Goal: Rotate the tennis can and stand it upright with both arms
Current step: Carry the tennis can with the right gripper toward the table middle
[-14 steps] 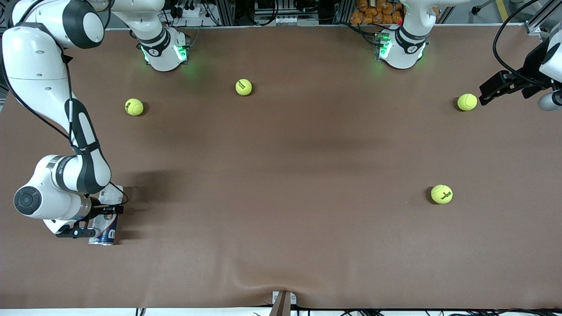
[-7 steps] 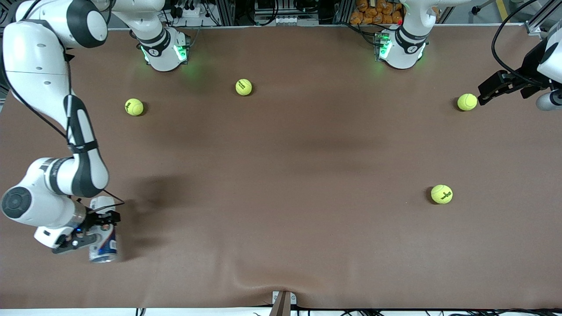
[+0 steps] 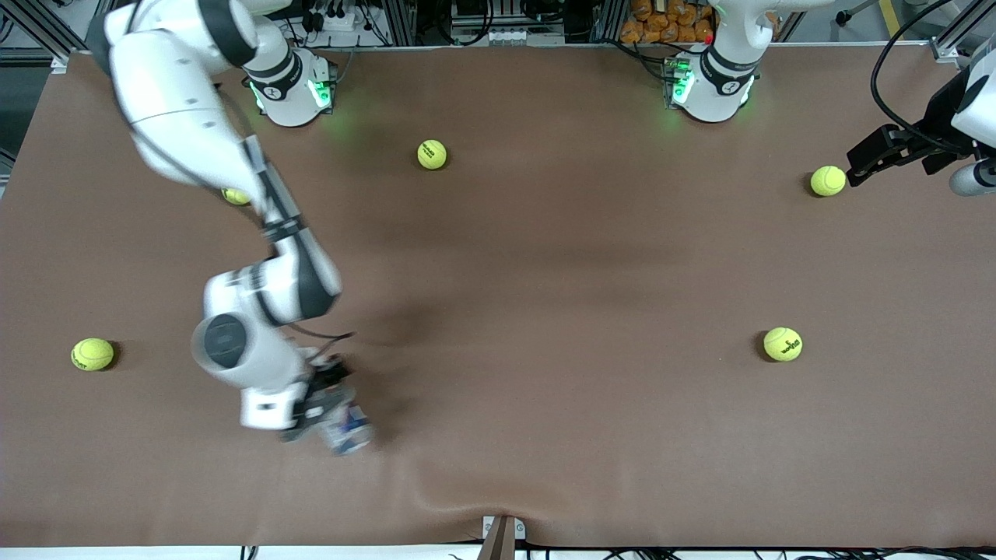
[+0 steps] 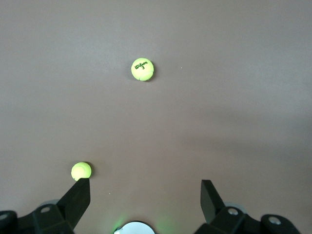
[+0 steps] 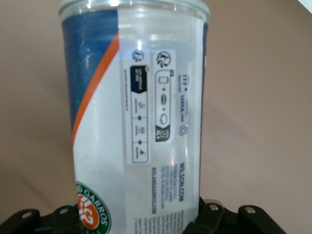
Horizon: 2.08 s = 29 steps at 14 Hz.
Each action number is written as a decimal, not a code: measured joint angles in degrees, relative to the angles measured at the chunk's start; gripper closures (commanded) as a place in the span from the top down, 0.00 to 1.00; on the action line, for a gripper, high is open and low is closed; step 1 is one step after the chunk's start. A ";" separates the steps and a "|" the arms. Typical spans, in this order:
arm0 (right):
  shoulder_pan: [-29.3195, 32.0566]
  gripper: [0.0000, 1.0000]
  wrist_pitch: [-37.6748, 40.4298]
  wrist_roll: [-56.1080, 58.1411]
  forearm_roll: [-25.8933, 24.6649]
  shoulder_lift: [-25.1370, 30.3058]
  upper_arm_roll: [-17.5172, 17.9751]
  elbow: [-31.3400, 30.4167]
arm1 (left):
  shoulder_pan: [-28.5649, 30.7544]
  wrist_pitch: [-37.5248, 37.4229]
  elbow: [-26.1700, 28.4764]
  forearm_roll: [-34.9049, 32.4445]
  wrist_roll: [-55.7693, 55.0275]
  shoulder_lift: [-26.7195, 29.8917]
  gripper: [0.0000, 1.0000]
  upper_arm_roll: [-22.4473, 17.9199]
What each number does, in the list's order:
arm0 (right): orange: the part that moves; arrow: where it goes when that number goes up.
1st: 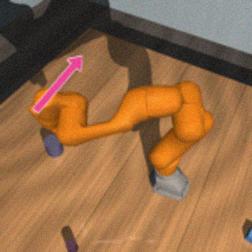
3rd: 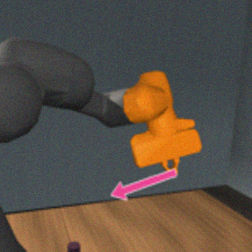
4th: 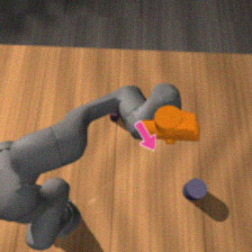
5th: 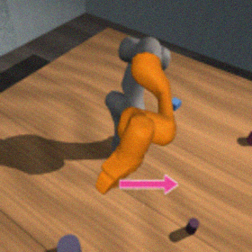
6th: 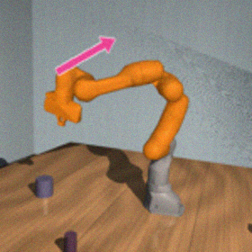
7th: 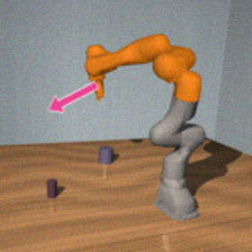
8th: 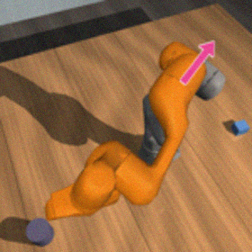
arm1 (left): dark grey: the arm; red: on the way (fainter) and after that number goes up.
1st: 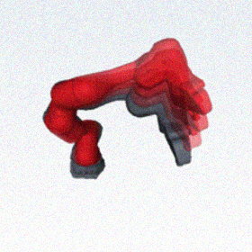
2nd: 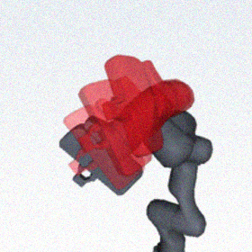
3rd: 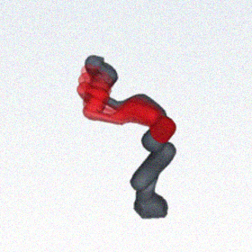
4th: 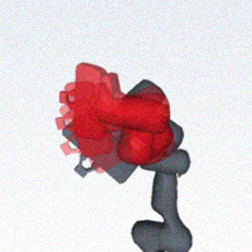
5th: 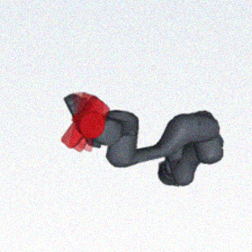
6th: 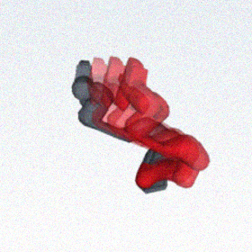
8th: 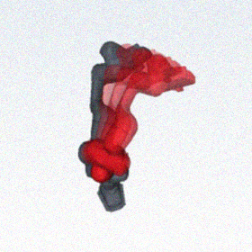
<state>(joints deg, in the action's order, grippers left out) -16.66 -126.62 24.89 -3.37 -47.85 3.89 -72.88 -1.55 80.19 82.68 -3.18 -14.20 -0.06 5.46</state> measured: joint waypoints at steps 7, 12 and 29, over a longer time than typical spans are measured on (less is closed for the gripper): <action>-14.96 0.67 -0.03 17.58 0.01 -0.11 0.12 0.18 | -0.01 0.00 -0.02 0.00 0.00 0.00 1.00 0.01; -21.16 0.67 0.17 27.52 0.01 -0.85 0.06 -0.94 | -0.01 0.00 -0.02 0.00 0.00 0.00 1.00 0.02; -20.64 1.00 -6.00 21.05 -0.09 -5.43 -1.28 -2.01 | -0.01 0.09 -0.02 0.00 0.00 0.00 1.00 0.02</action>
<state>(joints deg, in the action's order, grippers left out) -37.30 -132.62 45.94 -3.46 -53.27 2.60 -74.89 -1.56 80.28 82.66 -3.18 -14.20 -0.06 5.49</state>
